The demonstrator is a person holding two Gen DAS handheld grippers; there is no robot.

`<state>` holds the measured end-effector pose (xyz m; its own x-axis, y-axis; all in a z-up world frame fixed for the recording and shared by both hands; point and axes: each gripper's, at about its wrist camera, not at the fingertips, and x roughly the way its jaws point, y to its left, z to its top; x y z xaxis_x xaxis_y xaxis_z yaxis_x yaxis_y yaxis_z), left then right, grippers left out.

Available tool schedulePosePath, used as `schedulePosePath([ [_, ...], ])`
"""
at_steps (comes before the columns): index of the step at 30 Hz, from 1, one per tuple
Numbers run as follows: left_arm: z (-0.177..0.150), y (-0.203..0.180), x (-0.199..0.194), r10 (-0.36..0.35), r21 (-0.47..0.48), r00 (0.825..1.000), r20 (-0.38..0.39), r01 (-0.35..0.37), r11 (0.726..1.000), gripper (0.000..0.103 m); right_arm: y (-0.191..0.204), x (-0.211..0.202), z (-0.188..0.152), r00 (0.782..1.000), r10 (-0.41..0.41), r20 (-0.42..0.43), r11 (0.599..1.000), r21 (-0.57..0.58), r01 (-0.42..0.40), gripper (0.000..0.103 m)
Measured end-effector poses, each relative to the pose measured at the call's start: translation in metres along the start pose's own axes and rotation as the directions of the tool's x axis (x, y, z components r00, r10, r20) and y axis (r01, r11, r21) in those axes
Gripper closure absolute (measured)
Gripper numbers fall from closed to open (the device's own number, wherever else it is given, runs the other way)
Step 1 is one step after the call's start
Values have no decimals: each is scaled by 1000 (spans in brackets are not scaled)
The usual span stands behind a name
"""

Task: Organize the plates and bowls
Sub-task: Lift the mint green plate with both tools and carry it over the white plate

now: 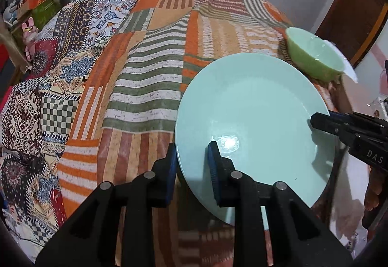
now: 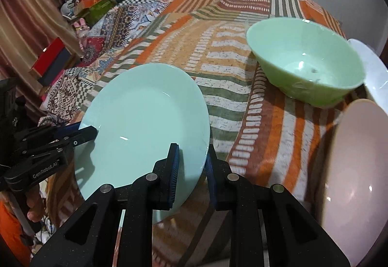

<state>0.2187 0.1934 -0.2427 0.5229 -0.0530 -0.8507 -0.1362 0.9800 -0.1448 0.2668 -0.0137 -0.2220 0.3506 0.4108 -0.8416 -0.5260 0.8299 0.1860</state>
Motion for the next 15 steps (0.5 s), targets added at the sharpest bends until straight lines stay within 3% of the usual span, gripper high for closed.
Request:
schedulePosePath([
  [15, -25, -49, -94, -19, 53, 993, 115, 13, 999, 79, 3, -86, -28, 988, 10, 157, 1000, 15, -12, 84],
])
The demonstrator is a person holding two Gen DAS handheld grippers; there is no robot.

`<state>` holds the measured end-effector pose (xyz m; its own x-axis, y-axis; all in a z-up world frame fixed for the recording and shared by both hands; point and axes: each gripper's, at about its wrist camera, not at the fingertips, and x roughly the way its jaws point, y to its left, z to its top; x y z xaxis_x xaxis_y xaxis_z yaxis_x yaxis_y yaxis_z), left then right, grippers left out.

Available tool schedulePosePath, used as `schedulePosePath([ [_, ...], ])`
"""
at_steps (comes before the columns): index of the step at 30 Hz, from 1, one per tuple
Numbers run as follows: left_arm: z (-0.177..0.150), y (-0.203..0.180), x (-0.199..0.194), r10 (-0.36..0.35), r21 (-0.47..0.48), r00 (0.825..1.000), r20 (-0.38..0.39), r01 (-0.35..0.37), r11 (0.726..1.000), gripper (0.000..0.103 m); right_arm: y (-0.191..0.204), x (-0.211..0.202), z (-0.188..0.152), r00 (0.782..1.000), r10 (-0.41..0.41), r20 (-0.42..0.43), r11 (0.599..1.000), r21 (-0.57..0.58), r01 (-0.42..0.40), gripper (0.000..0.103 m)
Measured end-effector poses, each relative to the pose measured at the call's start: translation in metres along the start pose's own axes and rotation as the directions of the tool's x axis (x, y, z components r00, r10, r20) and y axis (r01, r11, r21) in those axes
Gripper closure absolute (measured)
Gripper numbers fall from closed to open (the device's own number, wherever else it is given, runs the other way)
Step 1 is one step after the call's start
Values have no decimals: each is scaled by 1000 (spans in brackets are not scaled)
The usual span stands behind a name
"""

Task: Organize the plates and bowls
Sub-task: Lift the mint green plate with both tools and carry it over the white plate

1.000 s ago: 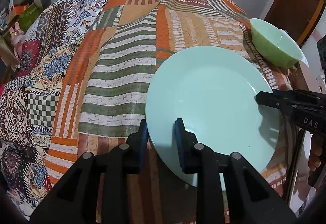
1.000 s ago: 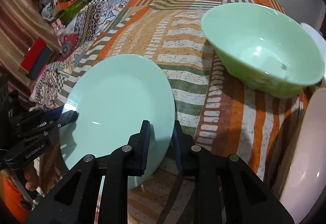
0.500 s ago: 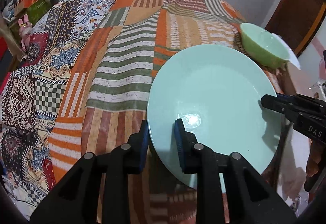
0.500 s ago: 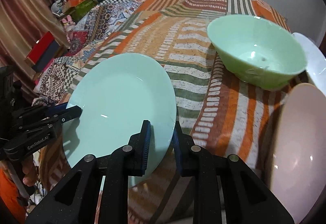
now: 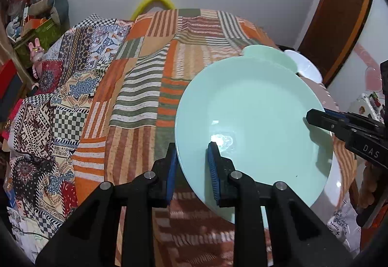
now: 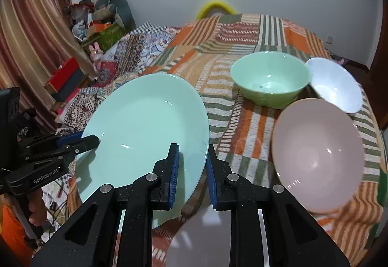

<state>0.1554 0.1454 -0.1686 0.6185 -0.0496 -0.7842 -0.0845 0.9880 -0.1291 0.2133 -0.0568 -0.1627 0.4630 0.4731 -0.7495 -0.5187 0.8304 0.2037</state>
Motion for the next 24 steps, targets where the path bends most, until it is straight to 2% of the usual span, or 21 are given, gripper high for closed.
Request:
schedulePosePath([
  [13, -22, -53, -44, -35, 55, 999, 39, 33, 998, 79, -15, -54, -32, 998, -13, 68, 999, 50, 10, 84],
  [24, -42, -97, -34, -70, 112, 997, -16, 71, 991, 79, -44, -78, -67, 997, -38, 69, 993, 116, 30, 84],
])
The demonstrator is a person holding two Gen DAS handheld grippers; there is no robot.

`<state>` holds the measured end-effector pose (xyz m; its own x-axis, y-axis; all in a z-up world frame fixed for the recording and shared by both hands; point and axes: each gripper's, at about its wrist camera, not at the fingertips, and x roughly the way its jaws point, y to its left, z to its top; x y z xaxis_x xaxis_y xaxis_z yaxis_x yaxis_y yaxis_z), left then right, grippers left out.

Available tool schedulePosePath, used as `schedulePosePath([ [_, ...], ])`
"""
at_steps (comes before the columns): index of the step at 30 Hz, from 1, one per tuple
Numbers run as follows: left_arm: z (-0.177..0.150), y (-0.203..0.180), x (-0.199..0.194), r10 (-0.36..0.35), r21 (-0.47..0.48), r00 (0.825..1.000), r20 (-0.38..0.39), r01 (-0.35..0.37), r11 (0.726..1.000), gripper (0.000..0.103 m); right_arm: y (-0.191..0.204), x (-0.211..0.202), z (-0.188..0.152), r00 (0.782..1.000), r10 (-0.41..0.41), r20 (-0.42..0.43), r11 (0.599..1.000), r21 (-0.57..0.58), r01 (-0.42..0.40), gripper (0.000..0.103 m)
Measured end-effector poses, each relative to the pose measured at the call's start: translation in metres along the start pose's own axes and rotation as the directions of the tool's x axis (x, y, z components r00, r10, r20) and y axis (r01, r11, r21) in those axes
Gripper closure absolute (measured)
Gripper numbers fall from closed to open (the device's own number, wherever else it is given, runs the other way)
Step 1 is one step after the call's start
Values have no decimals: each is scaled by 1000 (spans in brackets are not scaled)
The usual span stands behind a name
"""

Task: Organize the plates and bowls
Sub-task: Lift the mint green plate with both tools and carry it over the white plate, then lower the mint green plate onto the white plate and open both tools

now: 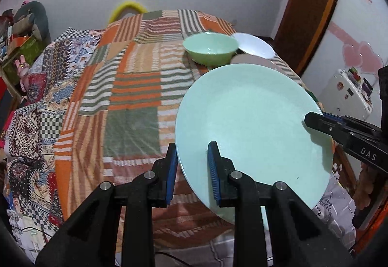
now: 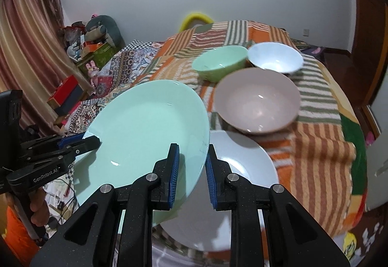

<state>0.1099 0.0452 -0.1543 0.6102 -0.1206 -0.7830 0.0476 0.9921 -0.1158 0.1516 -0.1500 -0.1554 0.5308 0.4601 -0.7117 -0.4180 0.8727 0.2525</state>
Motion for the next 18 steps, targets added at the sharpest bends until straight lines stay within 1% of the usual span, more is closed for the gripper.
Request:
schedulePosePath([
  [5, -7, -20, 15, -20, 25, 999, -40, 21, 999, 79, -19, -6, -18, 1000, -26, -16, 999, 37, 27, 83],
  [13, -21, -46, 40, -30, 66, 992, -126, 39, 997, 79, -45, -8, -45, 997, -29, -67, 994, 101, 36, 83],
  [18, -24, -50, 58, -29, 59, 987, -161, 39, 997, 79, -56, -4, -60, 995, -12, -96, 988, 149, 26, 83],
])
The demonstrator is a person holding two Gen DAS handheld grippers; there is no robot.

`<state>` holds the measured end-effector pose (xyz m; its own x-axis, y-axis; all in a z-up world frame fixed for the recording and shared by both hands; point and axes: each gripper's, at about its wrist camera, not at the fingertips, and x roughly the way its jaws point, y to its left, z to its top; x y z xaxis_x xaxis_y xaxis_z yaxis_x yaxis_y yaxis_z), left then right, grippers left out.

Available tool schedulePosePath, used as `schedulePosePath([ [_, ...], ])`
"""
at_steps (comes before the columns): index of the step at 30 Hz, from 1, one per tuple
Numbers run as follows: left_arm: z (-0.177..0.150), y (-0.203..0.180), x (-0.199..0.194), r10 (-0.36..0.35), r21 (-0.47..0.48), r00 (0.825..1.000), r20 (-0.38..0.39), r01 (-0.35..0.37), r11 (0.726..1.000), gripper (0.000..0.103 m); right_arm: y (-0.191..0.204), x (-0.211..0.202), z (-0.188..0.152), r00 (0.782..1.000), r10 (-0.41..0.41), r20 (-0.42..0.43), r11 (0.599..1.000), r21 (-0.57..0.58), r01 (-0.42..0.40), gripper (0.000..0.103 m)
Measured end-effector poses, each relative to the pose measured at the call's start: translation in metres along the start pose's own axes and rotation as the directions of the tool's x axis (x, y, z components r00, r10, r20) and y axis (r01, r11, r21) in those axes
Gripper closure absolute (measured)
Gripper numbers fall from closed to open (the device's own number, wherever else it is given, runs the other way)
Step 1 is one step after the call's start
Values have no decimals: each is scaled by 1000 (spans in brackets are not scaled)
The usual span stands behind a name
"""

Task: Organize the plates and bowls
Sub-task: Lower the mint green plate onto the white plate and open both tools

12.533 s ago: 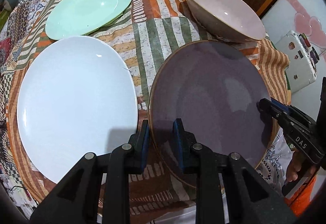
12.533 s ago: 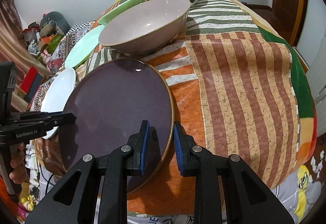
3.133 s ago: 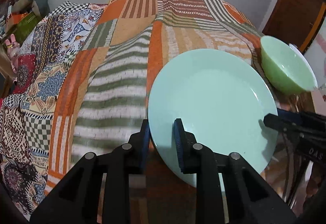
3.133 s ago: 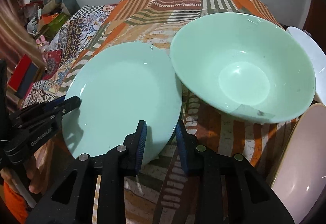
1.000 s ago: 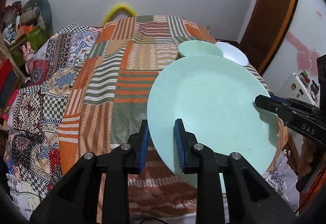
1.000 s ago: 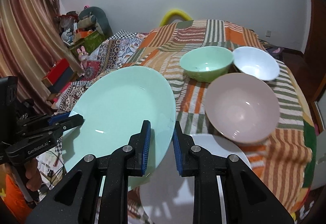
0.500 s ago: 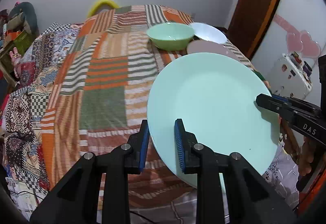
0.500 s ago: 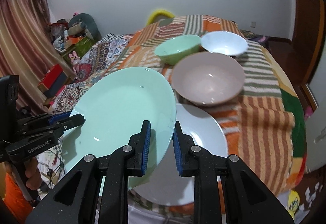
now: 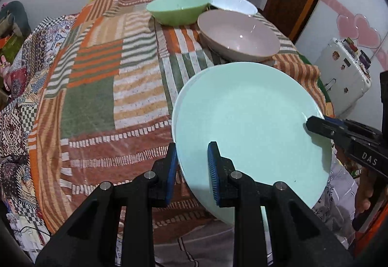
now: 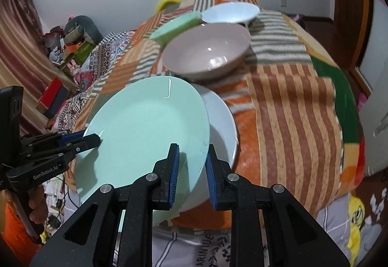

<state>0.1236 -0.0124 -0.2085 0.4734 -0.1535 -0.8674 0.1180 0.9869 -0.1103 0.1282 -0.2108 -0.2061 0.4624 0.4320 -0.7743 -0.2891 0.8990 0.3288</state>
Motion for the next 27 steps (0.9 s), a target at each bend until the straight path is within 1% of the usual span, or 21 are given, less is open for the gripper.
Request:
schedulePosePath([
  [6, -3, -4, 20, 16, 10, 999, -48, -16, 1000, 79, -6, 10, -8, 999, 14, -35, 999, 46, -12, 83],
  [10, -1, -4, 30, 21, 13, 998, -60, -20, 1000, 79, -9, 14, -7, 999, 16, -39, 998, 67, -13, 83],
  [17, 7, -7, 34, 62, 48, 997, -48, -60, 997, 79, -12, 24, -6, 998, -3, -61, 998, 62, 7, 83],
  [23, 14, -3, 38, 70, 42, 997, -43, -68, 997, 79, -13, 28, -2, 998, -1, -61, 998, 63, 4, 83],
  [27, 17, -3, 41, 79, 47, 996, -41, -78, 996, 79, -9, 30, 1, 998, -17, -57, 999, 46, 20, 83],
])
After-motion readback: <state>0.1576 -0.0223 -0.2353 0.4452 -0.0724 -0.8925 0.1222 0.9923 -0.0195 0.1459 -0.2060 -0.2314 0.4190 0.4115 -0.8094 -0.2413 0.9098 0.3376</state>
